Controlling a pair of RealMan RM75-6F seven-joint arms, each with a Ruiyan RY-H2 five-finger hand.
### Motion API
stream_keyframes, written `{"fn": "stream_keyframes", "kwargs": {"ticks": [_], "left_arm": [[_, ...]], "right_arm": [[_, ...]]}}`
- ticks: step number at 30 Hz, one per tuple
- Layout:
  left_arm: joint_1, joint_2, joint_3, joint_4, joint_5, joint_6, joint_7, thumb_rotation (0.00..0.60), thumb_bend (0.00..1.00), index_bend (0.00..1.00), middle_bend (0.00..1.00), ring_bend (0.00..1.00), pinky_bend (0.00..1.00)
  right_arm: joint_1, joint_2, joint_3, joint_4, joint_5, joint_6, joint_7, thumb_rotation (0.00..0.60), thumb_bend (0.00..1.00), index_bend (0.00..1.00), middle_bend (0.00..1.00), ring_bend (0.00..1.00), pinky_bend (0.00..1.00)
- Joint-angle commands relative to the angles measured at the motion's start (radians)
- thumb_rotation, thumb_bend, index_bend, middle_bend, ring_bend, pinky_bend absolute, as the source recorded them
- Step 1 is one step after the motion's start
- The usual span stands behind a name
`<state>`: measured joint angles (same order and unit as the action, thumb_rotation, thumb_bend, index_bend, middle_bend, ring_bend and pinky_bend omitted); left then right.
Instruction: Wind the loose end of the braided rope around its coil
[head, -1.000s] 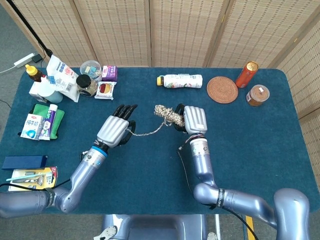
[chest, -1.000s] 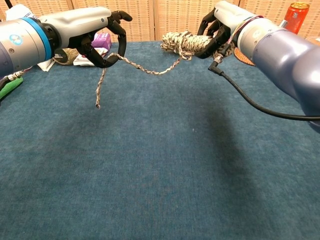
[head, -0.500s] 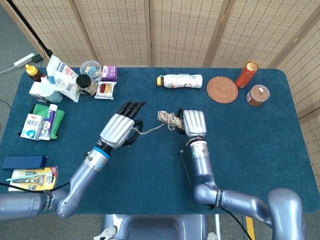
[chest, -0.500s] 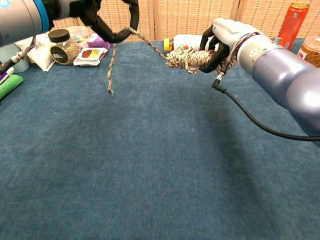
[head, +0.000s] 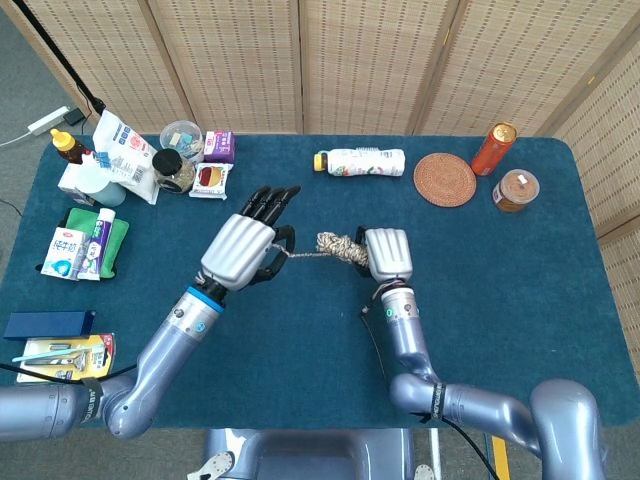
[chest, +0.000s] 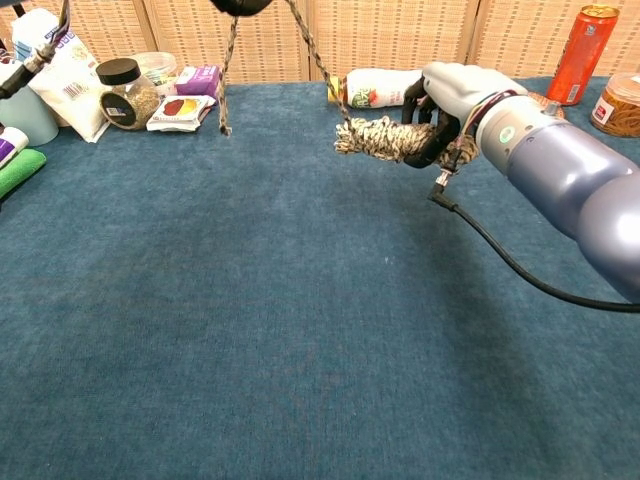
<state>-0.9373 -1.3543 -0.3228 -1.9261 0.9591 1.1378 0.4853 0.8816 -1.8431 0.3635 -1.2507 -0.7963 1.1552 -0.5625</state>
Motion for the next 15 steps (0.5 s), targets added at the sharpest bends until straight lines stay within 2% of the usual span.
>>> {"fn": "stream_keyframes", "kwargs": {"ticks": [1,7,11,15], "left_arm": [[-0.007,0.004,-0.015,-0.008,-0.012,0.004,-0.001,0.600,0.48,0.64,0.00,0.00,0.00],[-0.026,0.006,-0.049,-0.022,-0.041,0.014,0.006,0.600,0.48,0.64,0.00,0.00,0.00],[-0.038,0.002,-0.053,-0.023,-0.063,0.017,0.025,0.600,0.48,0.64,0.00,0.00,0.00],[-0.051,-0.012,-0.050,-0.006,-0.101,0.015,0.040,0.600,0.48,0.64,0.00,0.00,0.00]], "right_arm": [[-0.005,0.001,-0.012,0.004,-0.012,-0.002,-0.003,0.600,0.51,0.70,0.58,0.57,0.91],[-0.014,0.002,-0.031,0.012,-0.035,-0.010,-0.003,0.600,0.51,0.70,0.58,0.57,0.91],[-0.021,0.004,-0.040,0.003,-0.059,-0.010,0.009,0.600,0.51,0.70,0.58,0.57,0.91],[-0.029,0.022,-0.069,-0.031,-0.139,-0.007,0.044,0.600,0.51,0.70,0.59,0.57,0.91]]}}
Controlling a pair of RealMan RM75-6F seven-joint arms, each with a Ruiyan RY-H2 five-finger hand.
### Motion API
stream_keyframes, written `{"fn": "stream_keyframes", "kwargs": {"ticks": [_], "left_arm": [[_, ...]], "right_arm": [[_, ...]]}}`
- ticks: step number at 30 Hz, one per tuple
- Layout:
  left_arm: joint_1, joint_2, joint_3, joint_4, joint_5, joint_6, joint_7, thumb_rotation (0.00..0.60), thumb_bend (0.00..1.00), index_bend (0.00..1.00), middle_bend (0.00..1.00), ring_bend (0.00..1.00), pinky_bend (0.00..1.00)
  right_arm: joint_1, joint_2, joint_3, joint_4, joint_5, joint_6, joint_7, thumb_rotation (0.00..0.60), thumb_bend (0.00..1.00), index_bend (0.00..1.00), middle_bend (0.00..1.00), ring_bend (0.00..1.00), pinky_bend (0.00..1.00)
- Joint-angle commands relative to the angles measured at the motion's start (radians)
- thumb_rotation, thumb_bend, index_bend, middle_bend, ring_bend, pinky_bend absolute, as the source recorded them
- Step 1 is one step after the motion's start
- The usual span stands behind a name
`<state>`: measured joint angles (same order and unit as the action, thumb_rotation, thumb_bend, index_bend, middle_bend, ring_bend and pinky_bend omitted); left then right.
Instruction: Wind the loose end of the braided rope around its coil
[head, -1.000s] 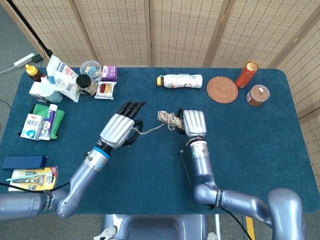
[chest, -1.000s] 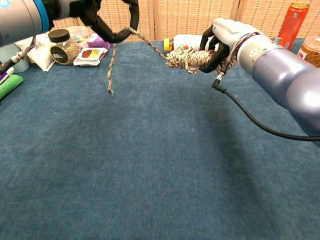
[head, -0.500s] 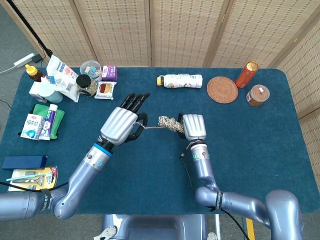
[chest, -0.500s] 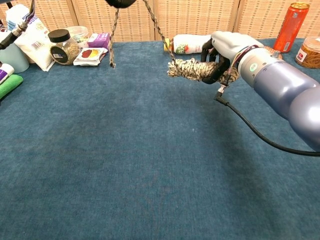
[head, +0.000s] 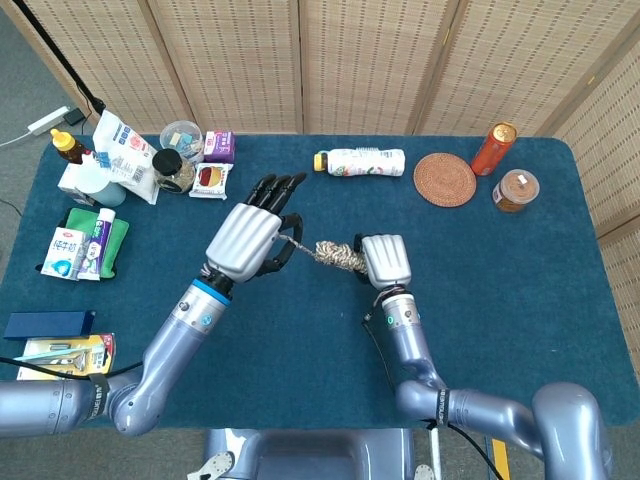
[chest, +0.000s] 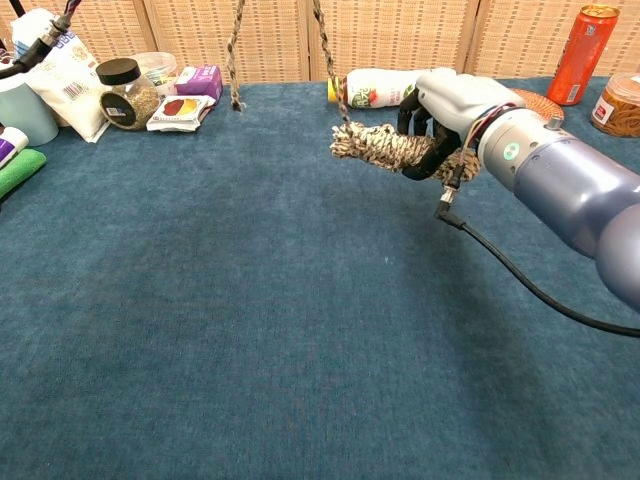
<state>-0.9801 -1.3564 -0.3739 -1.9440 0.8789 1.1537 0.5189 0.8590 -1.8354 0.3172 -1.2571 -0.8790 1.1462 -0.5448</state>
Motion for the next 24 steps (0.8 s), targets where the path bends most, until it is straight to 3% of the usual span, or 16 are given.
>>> {"fn": "stream_keyframes", "kwargs": {"ticks": [1,16,21,24], "left_arm": [[-0.010,-0.014,0.001,0.017,-0.029,-0.001,0.007,0.600,0.48,0.64,0.00,0.00,0.00],[-0.050,-0.087,-0.023,0.165,-0.172,-0.023,-0.016,0.600,0.47,0.64,0.00,0.00,0.00],[-0.062,-0.099,-0.053,0.166,-0.216,-0.032,-0.043,0.600,0.47,0.64,0.00,0.00,0.00],[-0.069,-0.092,-0.042,0.137,-0.219,-0.027,-0.018,0.600,0.47,0.64,0.00,0.00,0.00]], "right_arm": [[-0.007,0.018,-0.030,-0.031,-0.077,0.004,0.033,0.600,0.51,0.70,0.59,0.57,0.91],[-0.033,0.085,-0.104,-0.168,-0.333,0.037,0.143,0.600,0.51,0.70,0.59,0.57,0.91],[-0.037,0.087,-0.120,-0.167,-0.357,0.033,0.126,0.600,0.51,0.70,0.59,0.58,0.91],[-0.034,0.072,-0.091,-0.153,-0.323,0.020,0.126,0.600,0.51,0.71,0.59,0.58,0.91]]}}
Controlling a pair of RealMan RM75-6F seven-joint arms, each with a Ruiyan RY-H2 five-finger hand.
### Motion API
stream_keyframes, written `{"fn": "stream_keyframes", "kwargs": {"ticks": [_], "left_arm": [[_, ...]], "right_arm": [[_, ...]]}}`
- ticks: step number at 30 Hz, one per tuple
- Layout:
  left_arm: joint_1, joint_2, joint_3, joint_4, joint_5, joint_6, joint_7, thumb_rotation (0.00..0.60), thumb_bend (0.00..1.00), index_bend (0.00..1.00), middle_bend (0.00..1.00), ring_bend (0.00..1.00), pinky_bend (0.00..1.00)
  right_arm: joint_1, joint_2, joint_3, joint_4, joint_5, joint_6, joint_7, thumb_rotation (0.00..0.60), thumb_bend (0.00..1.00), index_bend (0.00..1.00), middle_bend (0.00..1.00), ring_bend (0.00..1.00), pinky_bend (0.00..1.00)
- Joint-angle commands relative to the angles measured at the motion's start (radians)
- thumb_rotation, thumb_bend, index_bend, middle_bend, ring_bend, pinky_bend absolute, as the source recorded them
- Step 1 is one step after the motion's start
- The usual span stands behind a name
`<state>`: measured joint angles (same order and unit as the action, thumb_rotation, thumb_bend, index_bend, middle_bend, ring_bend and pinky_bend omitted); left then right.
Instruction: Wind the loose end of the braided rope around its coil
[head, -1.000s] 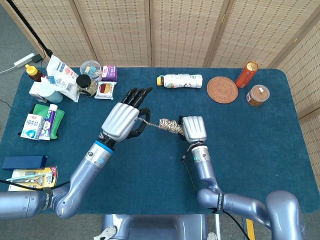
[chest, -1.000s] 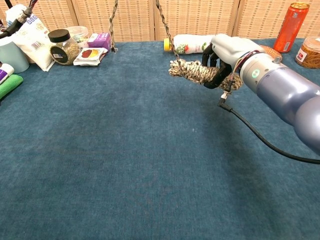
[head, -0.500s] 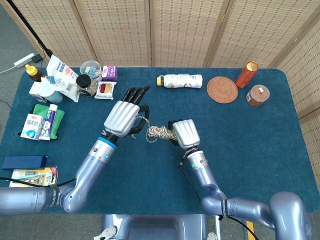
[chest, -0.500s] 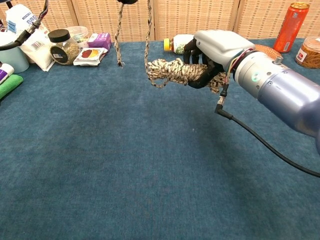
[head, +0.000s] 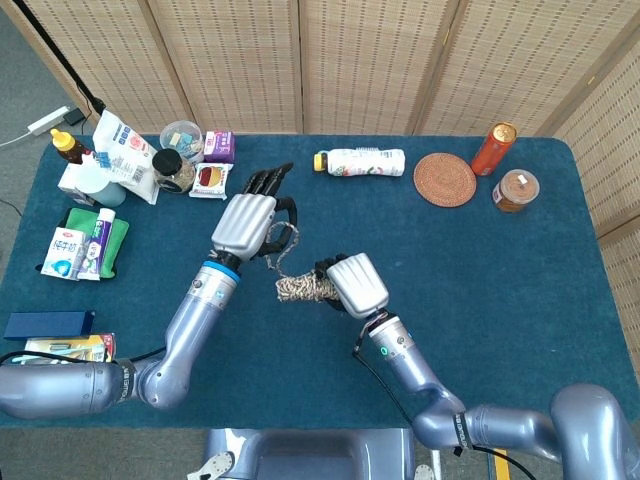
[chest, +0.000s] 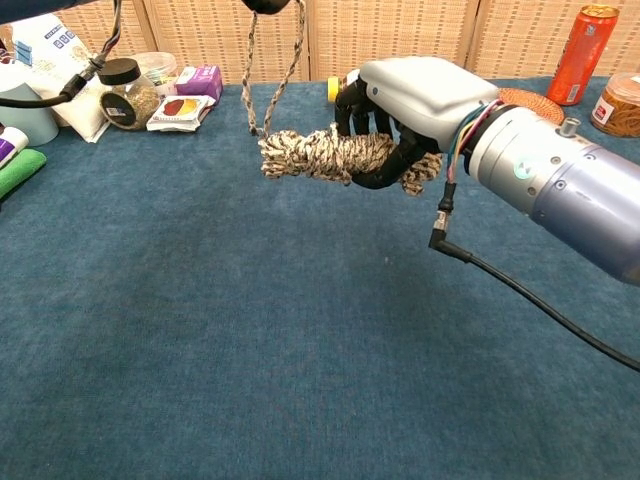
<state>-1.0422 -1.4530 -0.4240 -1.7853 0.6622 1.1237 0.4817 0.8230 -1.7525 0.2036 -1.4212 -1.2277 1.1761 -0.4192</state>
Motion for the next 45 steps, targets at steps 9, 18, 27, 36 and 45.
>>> {"fn": "stream_keyframes", "kwargs": {"ticks": [9,18,27,36,45], "left_arm": [[0.007,0.015,0.070,-0.038,0.048,0.040,0.065,0.600,0.47,0.64,0.00,0.00,0.00],[0.017,0.025,0.086,-0.082,0.094,0.029,0.044,0.600,0.47,0.64,0.00,0.00,0.00],[-0.013,0.013,0.063,-0.177,0.097,0.047,0.067,0.600,0.47,0.64,0.00,0.00,0.00],[-0.064,-0.059,-0.016,-0.153,-0.007,0.060,0.034,0.600,0.47,0.64,0.00,0.00,0.00],[-0.098,-0.124,-0.074,-0.045,-0.152,0.082,0.005,0.600,0.47,0.64,0.00,0.00,0.00]], "right_arm": [[0.012,-0.009,0.113,0.016,0.159,-0.060,-0.015,0.600,0.51,0.71,0.60,0.58,0.92],[0.018,-0.023,0.123,0.043,0.218,-0.072,-0.058,0.600,0.51,0.71,0.60,0.59,0.92],[0.037,-0.061,0.129,0.084,0.258,-0.078,-0.100,0.600,0.51,0.71,0.60,0.59,0.92],[0.031,-0.079,0.087,0.075,0.193,-0.057,-0.095,0.600,0.51,0.71,0.61,0.59,0.92],[0.017,-0.068,0.048,0.037,0.106,-0.053,-0.048,0.600,0.51,0.71,0.61,0.59,0.93]]}}
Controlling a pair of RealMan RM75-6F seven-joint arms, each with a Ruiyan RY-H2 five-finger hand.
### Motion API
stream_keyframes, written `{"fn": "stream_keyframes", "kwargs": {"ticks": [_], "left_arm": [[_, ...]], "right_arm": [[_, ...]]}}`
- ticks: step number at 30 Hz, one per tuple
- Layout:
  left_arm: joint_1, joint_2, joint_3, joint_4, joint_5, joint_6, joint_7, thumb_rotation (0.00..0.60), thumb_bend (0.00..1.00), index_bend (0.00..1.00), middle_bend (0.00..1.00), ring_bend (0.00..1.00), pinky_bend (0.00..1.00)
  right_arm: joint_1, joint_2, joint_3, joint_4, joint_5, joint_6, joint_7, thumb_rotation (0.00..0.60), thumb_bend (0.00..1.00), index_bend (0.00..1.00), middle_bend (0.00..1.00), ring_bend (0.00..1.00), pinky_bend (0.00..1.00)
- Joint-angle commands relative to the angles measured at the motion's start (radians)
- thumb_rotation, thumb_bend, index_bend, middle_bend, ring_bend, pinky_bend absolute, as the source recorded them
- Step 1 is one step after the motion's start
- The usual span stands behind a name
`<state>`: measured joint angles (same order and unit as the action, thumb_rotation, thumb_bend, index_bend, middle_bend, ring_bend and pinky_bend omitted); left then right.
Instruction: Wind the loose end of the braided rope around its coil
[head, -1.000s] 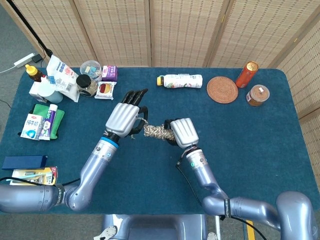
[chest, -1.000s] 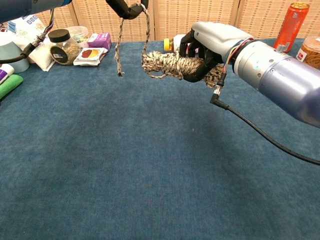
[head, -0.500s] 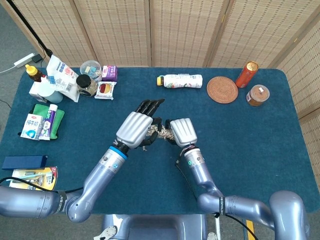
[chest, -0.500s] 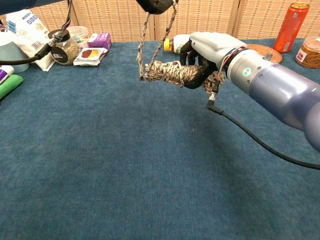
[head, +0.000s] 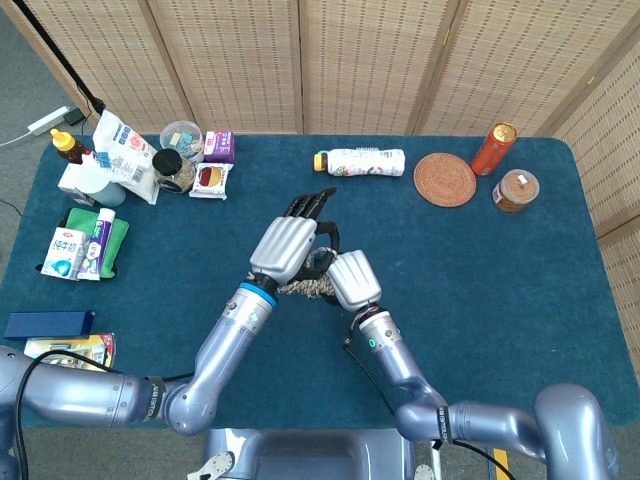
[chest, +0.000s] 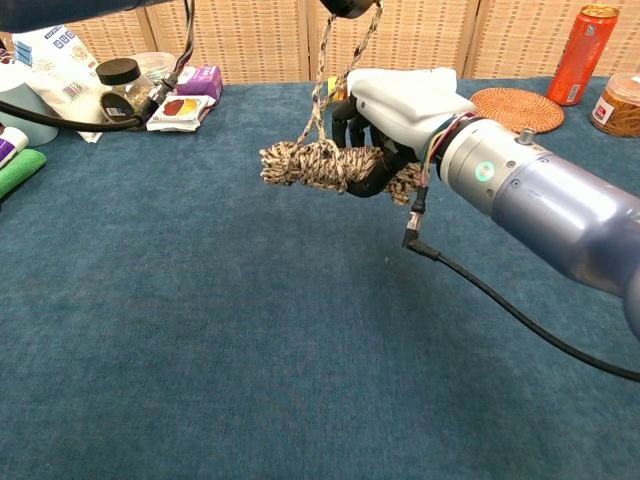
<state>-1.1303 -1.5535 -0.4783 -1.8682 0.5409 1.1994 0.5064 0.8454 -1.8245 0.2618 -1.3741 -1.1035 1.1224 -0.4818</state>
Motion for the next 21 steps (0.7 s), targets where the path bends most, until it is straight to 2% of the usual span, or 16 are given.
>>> {"fn": "stream_keyframes", "kwargs": {"ticks": [1,5,8,21], "left_arm": [[-0.011,-0.030,-0.025,0.053,-0.037,0.006,-0.030,0.600,0.47,0.64,0.00,0.00,0.00],[-0.007,-0.057,-0.034,0.128,-0.043,0.009,-0.067,0.600,0.47,0.64,0.00,0.00,0.00],[-0.002,-0.071,-0.023,0.186,-0.050,-0.002,-0.076,0.600,0.47,0.64,0.00,0.00,0.00],[0.014,-0.117,0.002,0.307,-0.086,-0.060,-0.107,0.600,0.47,0.60,0.00,0.00,0.00]], "right_arm": [[-0.007,0.006,-0.013,-0.015,-0.027,0.000,0.023,0.600,0.51,0.71,0.61,0.59,0.93],[-0.015,0.015,-0.022,-0.032,-0.058,-0.002,0.055,0.600,0.51,0.71,0.61,0.59,0.93],[-0.021,0.027,-0.021,-0.049,-0.069,-0.006,0.080,0.600,0.51,0.71,0.61,0.59,0.93],[-0.032,0.056,-0.010,-0.105,-0.086,-0.007,0.100,0.600,0.51,0.71,0.61,0.59,0.93]]}}
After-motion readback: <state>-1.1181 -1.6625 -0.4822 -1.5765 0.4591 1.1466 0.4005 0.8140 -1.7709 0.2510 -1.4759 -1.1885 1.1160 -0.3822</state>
